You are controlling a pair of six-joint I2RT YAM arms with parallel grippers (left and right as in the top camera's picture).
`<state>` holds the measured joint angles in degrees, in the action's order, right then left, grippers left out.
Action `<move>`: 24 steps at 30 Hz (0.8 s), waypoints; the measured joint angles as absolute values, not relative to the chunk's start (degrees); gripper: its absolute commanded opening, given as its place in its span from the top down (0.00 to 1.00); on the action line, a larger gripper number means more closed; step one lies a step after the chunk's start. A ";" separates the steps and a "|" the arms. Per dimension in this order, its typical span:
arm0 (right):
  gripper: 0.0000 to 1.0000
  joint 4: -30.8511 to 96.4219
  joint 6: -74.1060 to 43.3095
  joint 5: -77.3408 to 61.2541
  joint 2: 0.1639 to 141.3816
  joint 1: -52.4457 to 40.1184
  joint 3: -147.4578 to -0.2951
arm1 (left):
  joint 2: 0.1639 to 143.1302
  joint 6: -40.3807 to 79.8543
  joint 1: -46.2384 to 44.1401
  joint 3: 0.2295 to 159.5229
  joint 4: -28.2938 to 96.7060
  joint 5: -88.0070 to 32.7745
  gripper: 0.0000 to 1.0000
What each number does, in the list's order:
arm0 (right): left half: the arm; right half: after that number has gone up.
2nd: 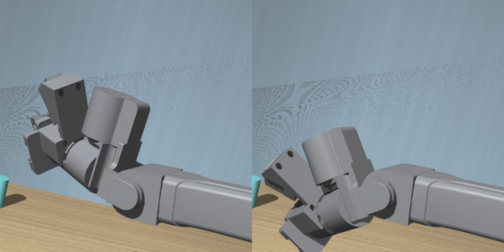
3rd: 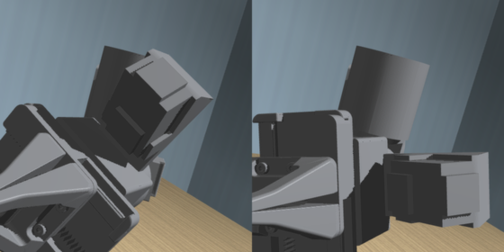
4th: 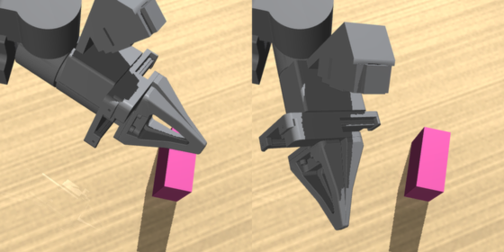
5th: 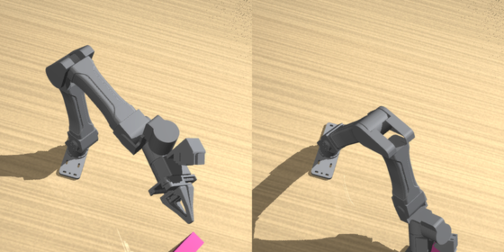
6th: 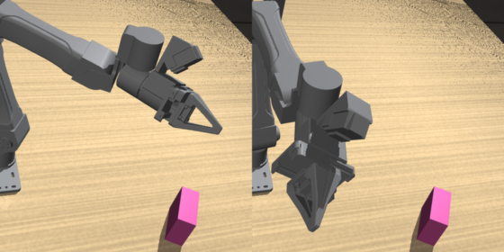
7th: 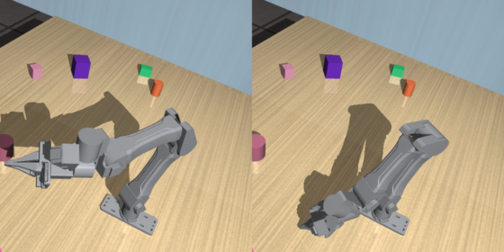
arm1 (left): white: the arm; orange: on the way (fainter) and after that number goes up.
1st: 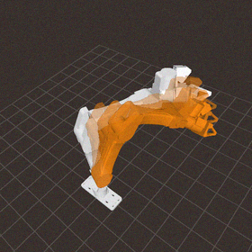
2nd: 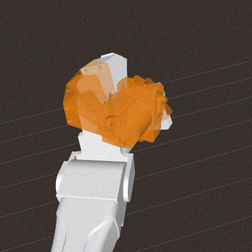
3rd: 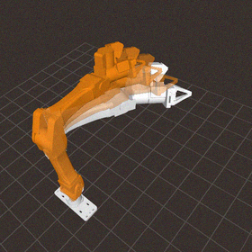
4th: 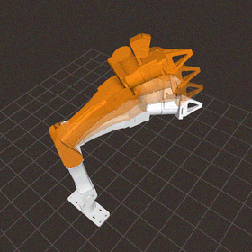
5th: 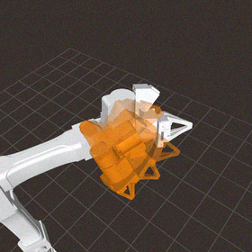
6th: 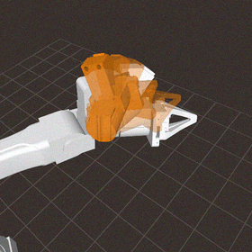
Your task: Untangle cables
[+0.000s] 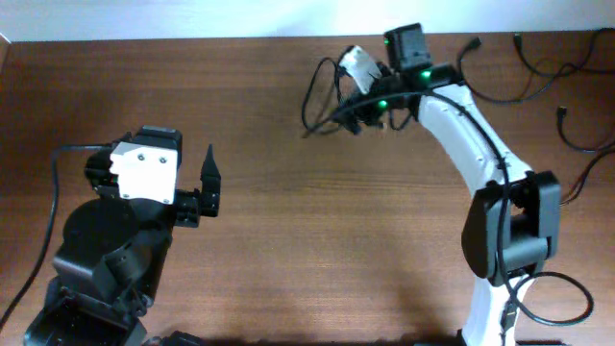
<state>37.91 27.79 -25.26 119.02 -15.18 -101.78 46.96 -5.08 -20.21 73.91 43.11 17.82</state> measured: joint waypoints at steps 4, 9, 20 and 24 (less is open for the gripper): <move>0.03 26.89 11.03 -18.02 120.95 -19.70 -101.93 | 47.35 -3.81 -20.16 73.91 43.18 17.85 0.01; 0.15 25.82 5.93 -14.24 127.00 -19.16 -101.97 | 47.53 -3.57 -20.16 73.91 43.99 17.82 0.01; 0.32 24.77 5.13 -12.40 127.28 -19.16 -101.97 | 47.53 -3.14 -20.16 73.91 44.51 17.82 0.01; 0.49 25.21 5.15 -11.81 130.50 -19.16 -101.97 | 47.53 -3.14 -20.16 73.91 44.64 17.82 0.01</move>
